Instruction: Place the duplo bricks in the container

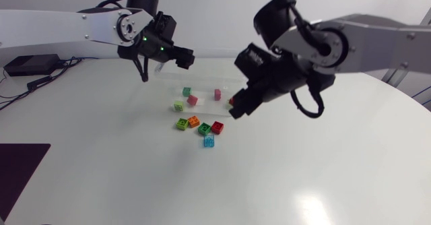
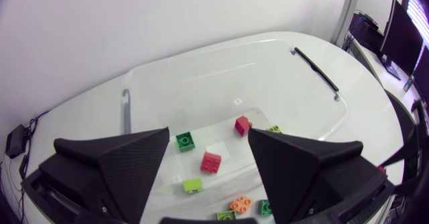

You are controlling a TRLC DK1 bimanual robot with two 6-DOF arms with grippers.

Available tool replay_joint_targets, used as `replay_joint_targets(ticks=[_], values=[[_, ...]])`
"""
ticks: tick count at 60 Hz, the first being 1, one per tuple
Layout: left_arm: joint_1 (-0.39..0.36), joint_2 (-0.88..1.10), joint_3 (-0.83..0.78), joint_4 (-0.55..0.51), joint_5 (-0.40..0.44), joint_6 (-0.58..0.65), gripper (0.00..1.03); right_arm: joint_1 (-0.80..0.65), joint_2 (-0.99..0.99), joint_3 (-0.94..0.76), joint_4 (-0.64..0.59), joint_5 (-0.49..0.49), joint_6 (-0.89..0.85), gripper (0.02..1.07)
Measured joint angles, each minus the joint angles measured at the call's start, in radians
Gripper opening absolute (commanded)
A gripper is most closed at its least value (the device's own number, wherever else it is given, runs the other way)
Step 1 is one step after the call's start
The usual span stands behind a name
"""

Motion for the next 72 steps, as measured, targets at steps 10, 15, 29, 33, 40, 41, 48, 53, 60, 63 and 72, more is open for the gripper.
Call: replay_joint_targets(ticks=[10, 15, 29, 33, 40, 41, 48, 53, 60, 63, 72], values=[[0.006, -0.202, -0.183, 0.030, -0.002, 0.006, 0.94, -0.031, 0.037, 0.167, 0.000, 0.000, 0.034, 0.35], [0.006, -0.296, -0.264, 0.038, -0.002, 0.018, 0.94, -0.037, 0.084, 0.238, 0.001, 0.000, 0.056, 0.35], [0.009, -0.390, -0.509, 0.073, -0.007, 0.029, 0.94, -0.055, 0.257, 0.402, 0.004, 0.000, 0.090, 0.35], [0.011, -0.388, -0.576, 0.102, -0.007, 0.030, 0.94, -0.063, 0.303, 0.442, 0.004, 0.000, 0.093, 0.35], [0.013, -0.363, -0.644, 0.176, -0.010, 0.035, 0.94, -0.076, 0.365, 0.501, 0.004, 0.002, 0.104, 0.35], [0.013, -0.356, -0.648, 0.185, -0.010, 0.035, 0.94, -0.077, 0.373, 0.509, 0.004, 0.003, 0.105, 0.35], [0.010, -0.293, -0.668, 0.258, -0.010, 0.035, 0.94, -0.090, 0.424, 0.558, 0.004, 0.003, 0.112, 0.35], [0.006, -0.237, -0.675, 0.306, -0.013, 0.035, 0.94, -0.098, 0.458, 0.589, 0.005, 0.007, 0.116, 0.35], [-0.010, -0.155, -0.675, 0.350, -0.014, 0.035, 0.93, -0.110, 0.509, 0.636, 0.005, 0.011, 0.123, 0.50], [-0.017, -0.120, -0.674, 0.374, -0.018, 0.035, 0.93, -0.116, 0.531, 0.657, 0.005, 0.015, 0.127, 0.63], [-0.036, -0.025, -0.650, 0.415, -0.029, 0.035, 0.93, -0.131, 0.563, 0.677, 0.004, 0.026, 0.134, 0.96]])
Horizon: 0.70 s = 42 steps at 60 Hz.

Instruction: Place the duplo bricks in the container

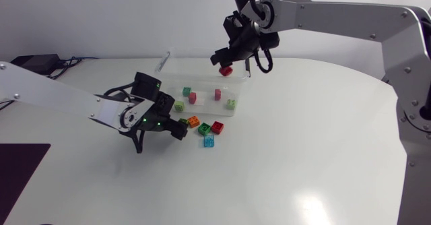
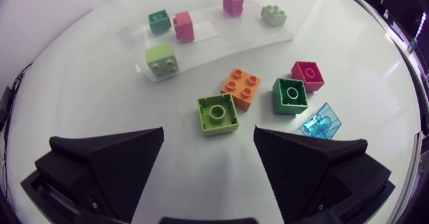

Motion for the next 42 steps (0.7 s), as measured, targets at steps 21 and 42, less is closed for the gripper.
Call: replay_joint_targets(ticks=[21, 42], values=[[-0.018, 0.111, 0.052, 0.093, -0.030, -0.004, 0.85, -0.003, -0.202, -0.309, 0.111, 0.003, 0.004, 0.98], [-0.026, 0.153, 0.055, 0.165, -0.030, -0.005, 0.29, 0.092, -0.557, -0.899, 0.316, -0.028, -0.055, 0.98]])
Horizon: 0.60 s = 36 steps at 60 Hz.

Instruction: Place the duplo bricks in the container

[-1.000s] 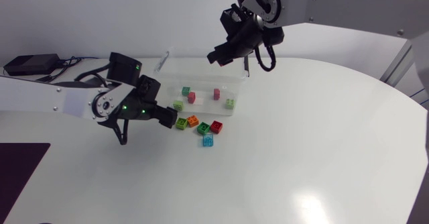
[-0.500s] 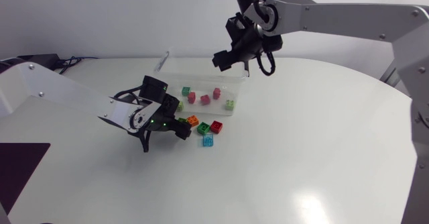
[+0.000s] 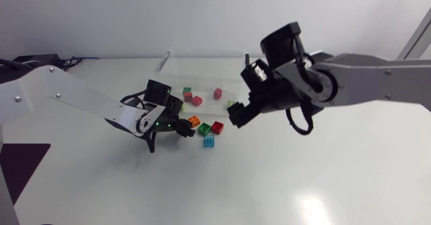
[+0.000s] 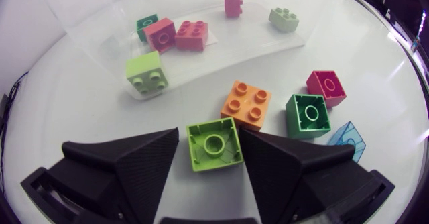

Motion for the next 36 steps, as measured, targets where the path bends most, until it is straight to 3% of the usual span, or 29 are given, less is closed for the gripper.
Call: replay_joint_targets(ticks=[9, 21, 36], values=[[-0.013, 0.007, 0.002, 0.018, -0.001, 0.000, 0.26, 0.024, 0.002, -0.100, 0.042, -0.012, -0.026, 0.98], [-0.015, -0.009, -0.024, 0.030, -0.001, 0.001, 0.25, 0.001, 0.102, -0.104, 0.138, -0.038, -0.064, 0.98], [-0.020, -0.212, -0.173, 0.017, -0.003, 0.021, 0.25, -0.040, 0.278, -0.052, 0.165, -0.064, -0.103, 0.98]])
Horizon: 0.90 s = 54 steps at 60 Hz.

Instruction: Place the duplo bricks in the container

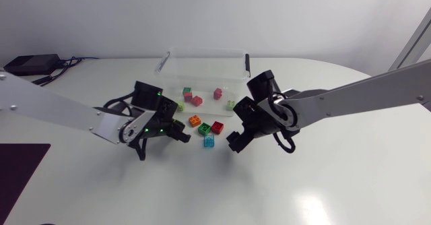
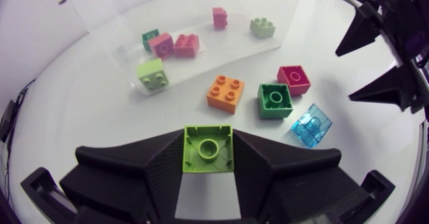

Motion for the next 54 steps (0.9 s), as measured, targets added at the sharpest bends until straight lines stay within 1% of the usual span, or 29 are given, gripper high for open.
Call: replay_joint_targets(ticks=[11, 18, 31, 39, 54], values=[[0.019, -0.222, -0.025, -0.076, 0.000, 0.011, 0.25, -0.005, 0.055, 0.077, 0.003, -0.016, -0.013, 0.98], [0.040, -0.310, -0.024, -0.123, 0.001, 0.018, 0.25, -0.003, 0.092, 0.141, -0.005, -0.023, -0.017, 0.98], [0.055, -0.384, -0.005, -0.217, 0.008, 0.021, 0.25, -0.003, 0.157, 0.227, -0.060, -0.037, -0.030, 0.98], [0.059, -0.404, 0.059, -0.233, 0.008, 0.021, 0.25, -0.001, 0.193, 0.280, -0.113, -0.041, -0.040, 0.98], [0.081, -0.402, 0.205, -0.256, 0.008, 0.021, 0.26, 0.012, 0.235, 0.344, -0.171, -0.054, -0.058, 0.98]])
